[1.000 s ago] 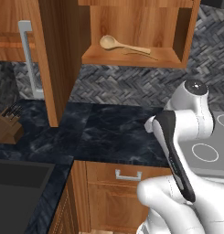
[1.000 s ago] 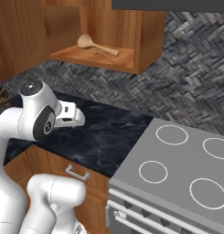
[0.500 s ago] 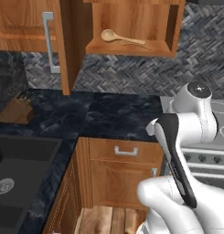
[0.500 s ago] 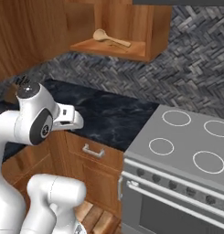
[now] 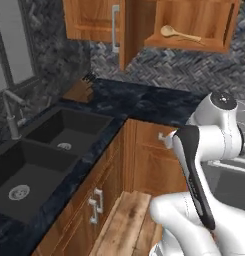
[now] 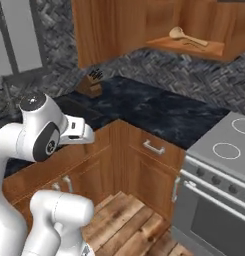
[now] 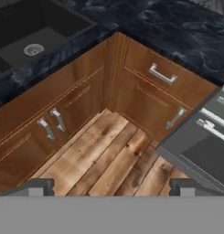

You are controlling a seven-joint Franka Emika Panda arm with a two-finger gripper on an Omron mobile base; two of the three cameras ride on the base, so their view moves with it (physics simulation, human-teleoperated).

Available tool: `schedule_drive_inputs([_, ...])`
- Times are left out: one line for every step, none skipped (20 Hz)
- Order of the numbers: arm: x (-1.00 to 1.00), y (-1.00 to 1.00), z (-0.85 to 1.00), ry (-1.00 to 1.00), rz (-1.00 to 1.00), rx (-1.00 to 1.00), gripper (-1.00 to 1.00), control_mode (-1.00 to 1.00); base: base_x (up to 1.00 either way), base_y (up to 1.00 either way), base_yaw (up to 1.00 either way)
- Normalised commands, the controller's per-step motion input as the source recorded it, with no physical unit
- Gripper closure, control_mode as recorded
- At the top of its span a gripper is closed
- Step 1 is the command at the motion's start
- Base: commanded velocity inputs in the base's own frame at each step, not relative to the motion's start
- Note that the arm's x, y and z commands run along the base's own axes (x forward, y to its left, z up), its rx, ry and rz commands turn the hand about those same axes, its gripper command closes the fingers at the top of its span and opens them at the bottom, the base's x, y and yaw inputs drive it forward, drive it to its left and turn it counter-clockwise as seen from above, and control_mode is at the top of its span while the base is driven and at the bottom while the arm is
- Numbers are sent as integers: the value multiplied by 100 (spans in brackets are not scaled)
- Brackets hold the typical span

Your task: Organize the utensils by type. Pick up the wooden spoons from the counter and place them in the open cabinet. Then pick up the metallic utensils from the counter and place them in the open drawer.

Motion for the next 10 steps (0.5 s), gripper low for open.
schedule_drive_inputs([0,0,0,0,0,0,-100,100,-31,-5,100])
schedule_drive_inputs([0,0,0,0,0,0,-100,100,-24,-6,100])
schedule_drive_inputs([0,0,0,0,0,0,-100,100,-22,-3,100])
schedule_drive_inputs([0,0,0,0,0,0,-100,100,-20,-4,100])
schedule_drive_inputs([0,0,0,0,0,0,-100,100,-17,-5,100])
schedule_drive_inputs([0,0,0,0,0,0,-100,100,-14,-6,100])
schedule_drive_inputs([0,0,0,0,0,0,-100,100,-17,-4,100])
schedule_drive_inputs([0,0,0,0,0,0,-100,100,-20,-3,100])
schedule_drive_inputs([0,0,0,0,0,0,-100,100,-20,0,100])
schedule_drive_inputs([0,0,0,0,0,0,-100,100,-23,0,100])
